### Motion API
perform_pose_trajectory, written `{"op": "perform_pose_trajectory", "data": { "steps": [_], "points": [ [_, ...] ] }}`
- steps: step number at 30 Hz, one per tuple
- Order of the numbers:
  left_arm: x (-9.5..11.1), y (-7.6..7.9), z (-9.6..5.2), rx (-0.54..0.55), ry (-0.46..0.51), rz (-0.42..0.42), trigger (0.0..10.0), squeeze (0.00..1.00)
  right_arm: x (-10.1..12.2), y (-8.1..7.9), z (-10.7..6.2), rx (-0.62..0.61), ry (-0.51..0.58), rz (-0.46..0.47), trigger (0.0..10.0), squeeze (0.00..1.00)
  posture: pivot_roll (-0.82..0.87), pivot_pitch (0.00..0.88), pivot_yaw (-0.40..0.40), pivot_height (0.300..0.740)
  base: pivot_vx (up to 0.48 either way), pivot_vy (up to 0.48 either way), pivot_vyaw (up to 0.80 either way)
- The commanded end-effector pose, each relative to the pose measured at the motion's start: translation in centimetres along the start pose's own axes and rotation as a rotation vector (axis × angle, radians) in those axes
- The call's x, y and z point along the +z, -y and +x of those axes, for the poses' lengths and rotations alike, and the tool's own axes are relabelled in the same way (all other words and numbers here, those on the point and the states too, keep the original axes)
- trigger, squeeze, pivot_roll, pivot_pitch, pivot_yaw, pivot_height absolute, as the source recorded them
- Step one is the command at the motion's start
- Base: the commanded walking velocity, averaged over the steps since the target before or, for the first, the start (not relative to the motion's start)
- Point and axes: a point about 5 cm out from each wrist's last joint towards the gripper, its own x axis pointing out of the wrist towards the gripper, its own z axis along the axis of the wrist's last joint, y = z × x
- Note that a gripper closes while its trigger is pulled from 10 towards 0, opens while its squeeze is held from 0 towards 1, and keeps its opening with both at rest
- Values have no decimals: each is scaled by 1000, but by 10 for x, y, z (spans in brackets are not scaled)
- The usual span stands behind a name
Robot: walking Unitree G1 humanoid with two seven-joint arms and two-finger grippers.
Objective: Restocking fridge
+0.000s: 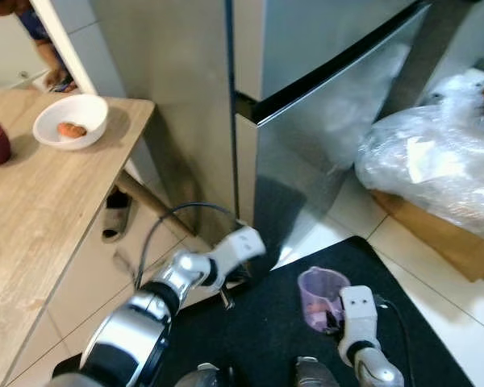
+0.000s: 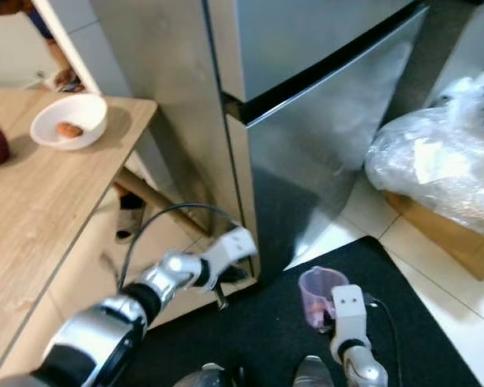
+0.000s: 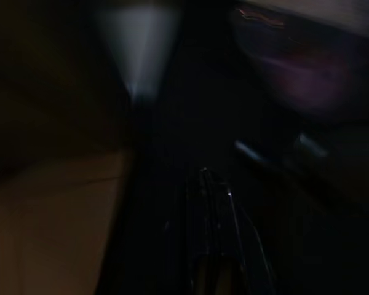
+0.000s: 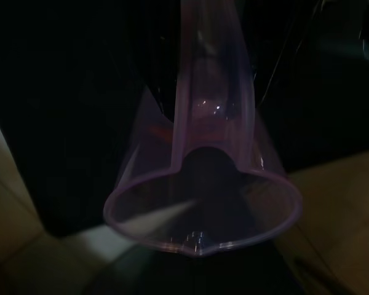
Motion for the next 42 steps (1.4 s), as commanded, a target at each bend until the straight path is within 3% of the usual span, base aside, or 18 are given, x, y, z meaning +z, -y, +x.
{"op": "perform_pose_trajectory", "data": {
  "steps": [1,2,4,5,8,10,11,16,18,22,31,42],
  "points": [
    [-45,-8,-14,213,-2,-260,10000,0,-13,-9,-3,36,-78,2,10000,0,-160,129,42,740,0,0,0],
    [-62,-9,-22,304,-6,-335,10000,0,-12,-11,-2,46,-76,-25,10000,0,-160,123,37,740,0,0,0],
    [-87,-11,-33,416,-51,-394,10000,0,-10,-14,0,54,-69,-56,10000,0,-157,112,26,740,0,0,0],
    [-87,-11,-33,416,-51,-394,10000,0,-10,-14,0,54,-69,-56,10000,0,-157,112,26,740,0,0,0],
    [-135,-5,-57,549,-197,-419,10000,0,-5,-21,4,75,-75,-65,10000,0,-134,77,-9,740,0,0,0],
    [-143,-1,-61,571,-231,-419,10000,0,-4,-23,5,83,-79,-70,10000,0,-129,72,-14,740,0,0,0],
    [-152,5,-64,607,-251,-482,10000,0,-2,-25,7,96,-91,-89,10000,0,-120,58,-26,740,0,0,0],
    [-155,9,-65,625,-239,-506,10000,0,1,-26,10,93,-95,-98,10000,0,-104,40,-29,740,0,0,0],
    [-155,10,-65,625,-231,-496,10000,0,2,-27,11,77,-94,-87,10000,0,-99,30,-16,740,0,0,0],
    [-156,15,-63,590,-261,-400,10000,0,1,-34,11,65,-106,-73,10000,0,-76,24,11,740,0,0,0],
    [-155,18,-62,580,-245,-391,10000,0,-14,-44,4,83,-137,-72,10000,0,-56,20,11,740,0,0,0],
    [-154,25,-58,556,-239,-382,10000,0,-21,-40,1,79,-153,-87,10000,0,-66,5,-4,740,0,0,0]
  ]
}}
